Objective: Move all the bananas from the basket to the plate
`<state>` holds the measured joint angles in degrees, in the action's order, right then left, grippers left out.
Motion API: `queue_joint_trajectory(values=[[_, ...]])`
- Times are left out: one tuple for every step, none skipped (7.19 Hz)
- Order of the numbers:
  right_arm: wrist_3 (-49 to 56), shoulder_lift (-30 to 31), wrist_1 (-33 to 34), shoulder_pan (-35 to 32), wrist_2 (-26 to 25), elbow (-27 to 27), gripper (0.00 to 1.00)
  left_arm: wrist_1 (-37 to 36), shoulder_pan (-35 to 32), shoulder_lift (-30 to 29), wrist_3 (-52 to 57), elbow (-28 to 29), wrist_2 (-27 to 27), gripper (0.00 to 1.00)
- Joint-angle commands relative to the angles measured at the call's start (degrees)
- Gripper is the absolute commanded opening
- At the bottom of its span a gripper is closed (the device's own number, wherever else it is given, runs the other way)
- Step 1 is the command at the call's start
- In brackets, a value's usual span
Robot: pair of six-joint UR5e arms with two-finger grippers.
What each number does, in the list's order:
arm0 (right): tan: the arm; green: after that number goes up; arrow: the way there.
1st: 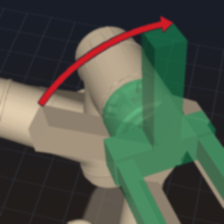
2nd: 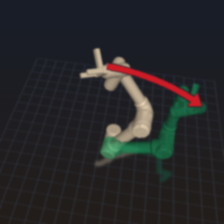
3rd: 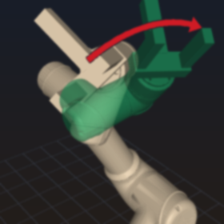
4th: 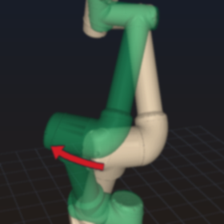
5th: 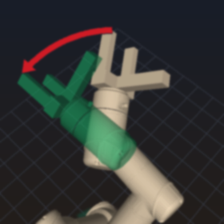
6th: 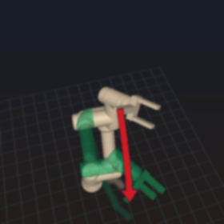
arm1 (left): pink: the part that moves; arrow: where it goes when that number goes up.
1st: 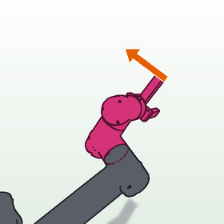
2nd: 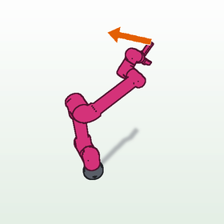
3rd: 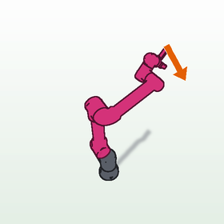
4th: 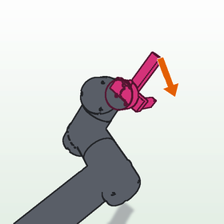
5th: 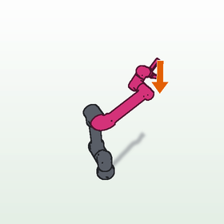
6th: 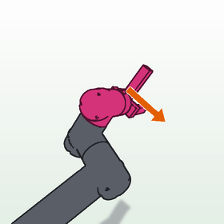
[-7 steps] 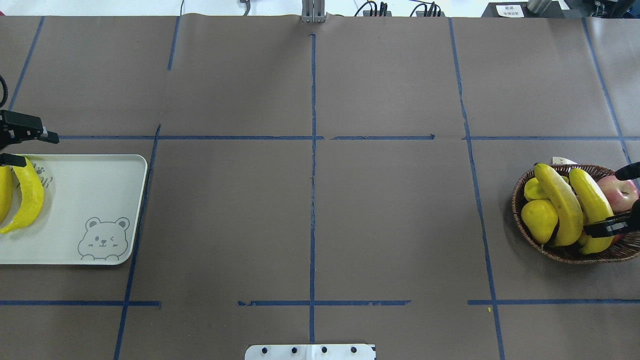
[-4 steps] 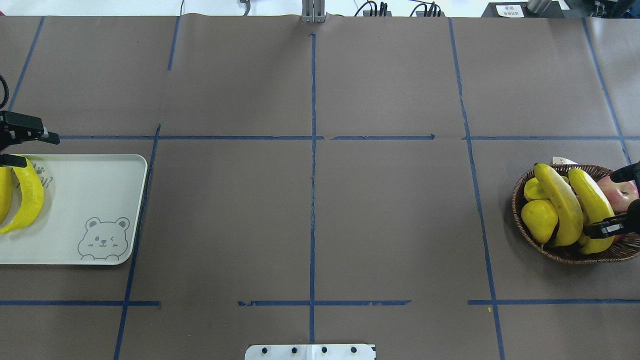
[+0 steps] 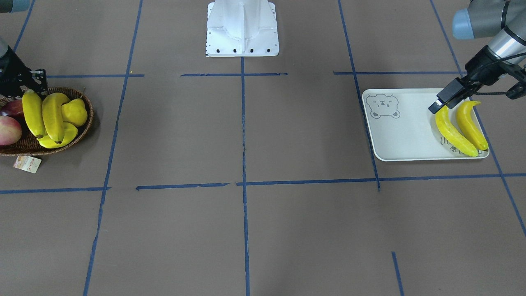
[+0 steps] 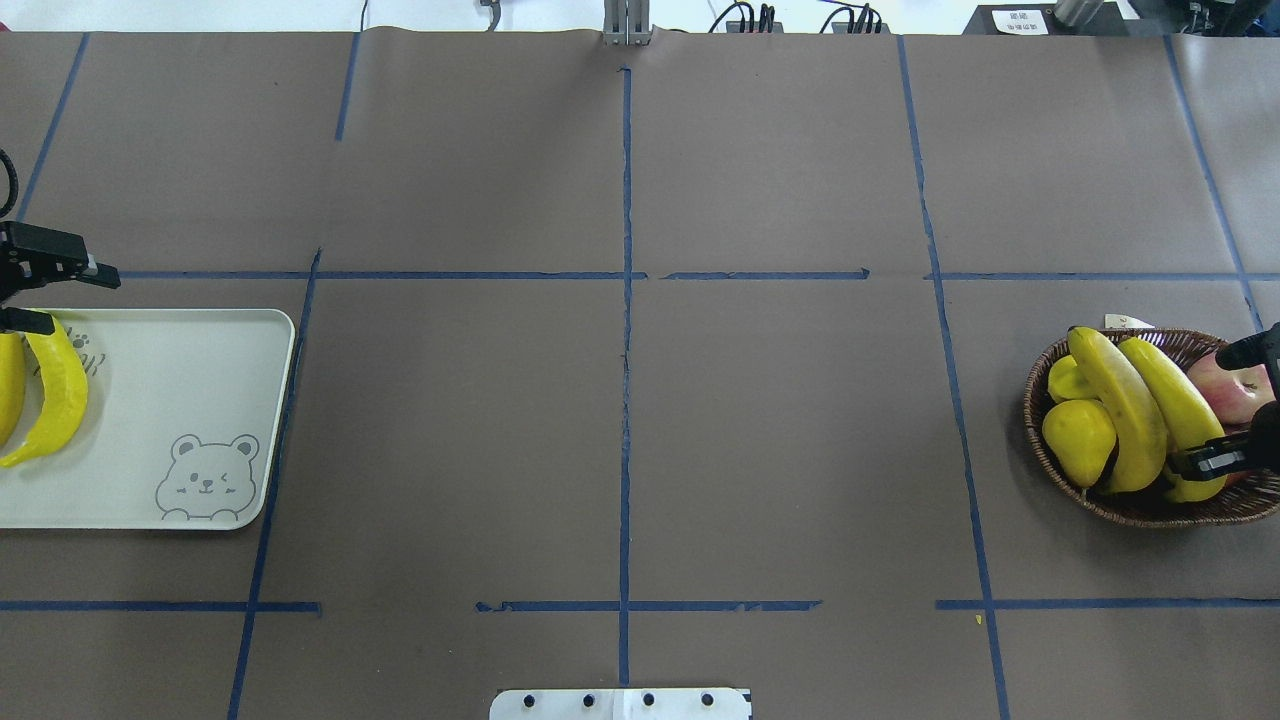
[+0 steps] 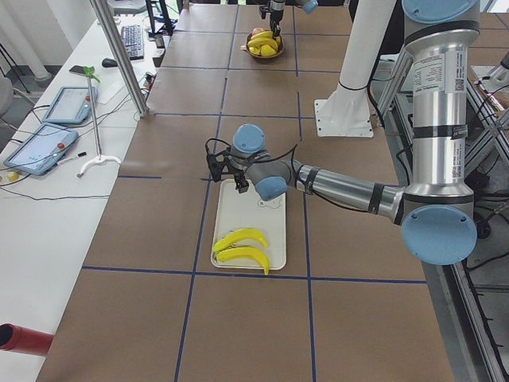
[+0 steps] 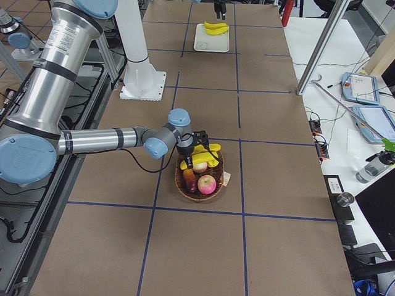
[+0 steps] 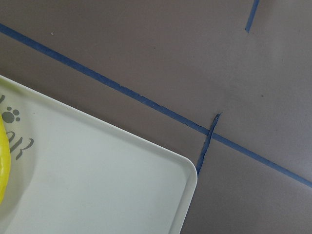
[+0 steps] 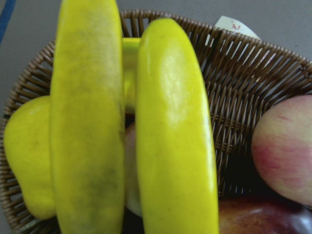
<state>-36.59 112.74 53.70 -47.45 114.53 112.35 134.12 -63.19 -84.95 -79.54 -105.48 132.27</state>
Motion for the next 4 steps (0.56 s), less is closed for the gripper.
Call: queue_joint_trajectory(values=[[0.46,0.46,0.26,-3.50,1.30,2.59,0.07,0.00,0.00,-0.04,0.00,-0.16,0.00,1.00],[0.47,0.38,0.35,-5.79,3.66,4.00,0.05,0.00,0.00,-0.12,0.00,-0.16,0.00,1.00],[0.47,0.29,0.35,-9.12,7.95,5.06,0.04,0.00,0.00,-0.21,-0.09,-0.25,0.00,1.00],[0.47,-0.32,0.09,-12.02,12.51,6.03,0.04,0.35,0.52,-0.39,-0.26,-0.25,0.09,1.00]])
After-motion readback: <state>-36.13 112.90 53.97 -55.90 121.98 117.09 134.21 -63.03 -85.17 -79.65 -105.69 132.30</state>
